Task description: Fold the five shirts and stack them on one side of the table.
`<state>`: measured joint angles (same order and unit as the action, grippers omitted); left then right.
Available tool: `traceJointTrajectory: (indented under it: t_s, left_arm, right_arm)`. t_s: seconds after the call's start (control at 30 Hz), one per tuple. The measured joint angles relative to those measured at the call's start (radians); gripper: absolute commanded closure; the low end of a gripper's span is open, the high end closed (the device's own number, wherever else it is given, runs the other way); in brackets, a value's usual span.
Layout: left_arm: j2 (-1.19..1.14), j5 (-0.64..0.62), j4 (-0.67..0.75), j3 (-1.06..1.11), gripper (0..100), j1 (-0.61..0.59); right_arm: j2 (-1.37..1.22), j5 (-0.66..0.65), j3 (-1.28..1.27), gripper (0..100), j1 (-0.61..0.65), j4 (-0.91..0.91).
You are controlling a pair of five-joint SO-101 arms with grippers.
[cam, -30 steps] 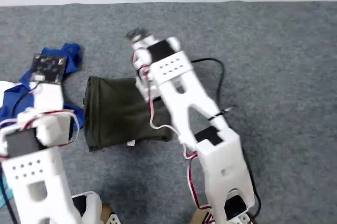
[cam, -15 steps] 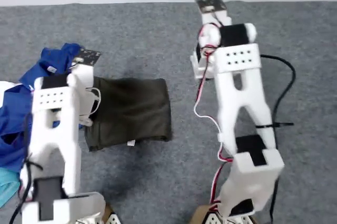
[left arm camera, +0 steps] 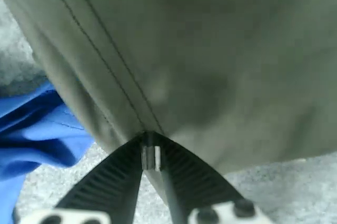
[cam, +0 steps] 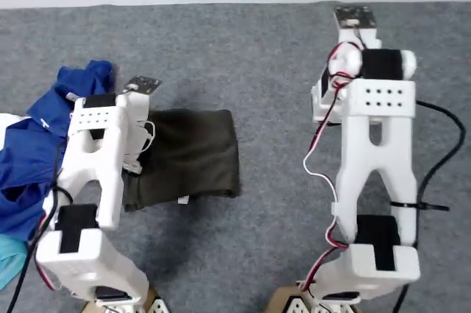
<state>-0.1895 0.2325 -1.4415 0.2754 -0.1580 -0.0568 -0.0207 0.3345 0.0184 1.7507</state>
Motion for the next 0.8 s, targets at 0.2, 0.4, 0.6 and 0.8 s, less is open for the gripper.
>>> traceJointTrajectory:
  t_s: [0.2, 0.4, 0.6, 0.8]
  left_arm:
    - [-0.009, 0.044, 0.018, -0.003, 100, -0.048]
    - [-0.018, 0.086, 0.032, -0.005, 100, -0.103]
    - [-0.018, 0.107, 0.034, -0.009, 100, -0.126]
    - [0.055, 0.107, -0.034, -0.058, 100, -0.069]
  right_arm:
    - [0.012, 0.0, -0.015, 98.8, 0.005, 0.0]
    - [0.012, 0.0, -0.015, 98.8, 0.002, 0.0]
    - [0.012, 0.0, -0.015, 98.8, 0.003, 0.0]
    - [0.012, 0.0, -0.015, 98.8, 0.003, 0.0]
